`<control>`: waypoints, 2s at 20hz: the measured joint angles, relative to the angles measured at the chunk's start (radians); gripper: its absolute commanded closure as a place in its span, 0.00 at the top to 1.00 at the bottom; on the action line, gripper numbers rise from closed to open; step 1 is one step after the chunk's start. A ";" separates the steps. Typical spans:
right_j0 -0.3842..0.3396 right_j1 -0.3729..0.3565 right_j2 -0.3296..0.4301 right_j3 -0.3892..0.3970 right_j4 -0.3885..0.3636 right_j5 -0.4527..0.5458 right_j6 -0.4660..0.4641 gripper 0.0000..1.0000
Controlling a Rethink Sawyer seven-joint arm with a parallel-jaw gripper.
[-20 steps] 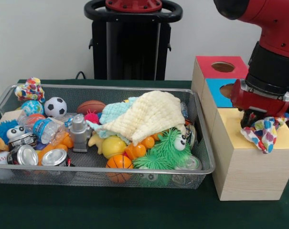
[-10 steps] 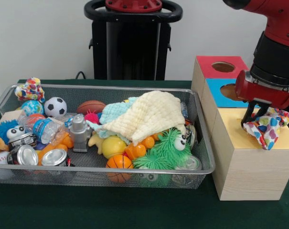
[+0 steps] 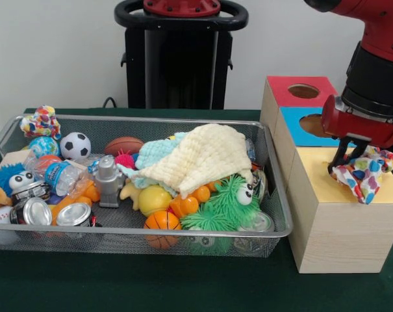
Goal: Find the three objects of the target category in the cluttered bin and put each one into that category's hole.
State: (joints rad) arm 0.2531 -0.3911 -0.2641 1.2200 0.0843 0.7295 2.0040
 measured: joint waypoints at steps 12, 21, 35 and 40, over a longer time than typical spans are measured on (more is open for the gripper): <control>-0.012 -0.003 0.029 0.005 0.005 -0.002 0.000 1.00; -0.014 -0.003 0.032 0.005 0.004 -0.002 0.000 1.00; -0.014 -0.009 0.032 0.005 0.003 0.011 0.000 1.00; -0.018 -0.027 0.037 0.006 0.003 0.054 0.000 0.00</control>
State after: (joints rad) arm 0.2353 -0.4181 -0.2275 1.2256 0.0870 0.7837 2.0040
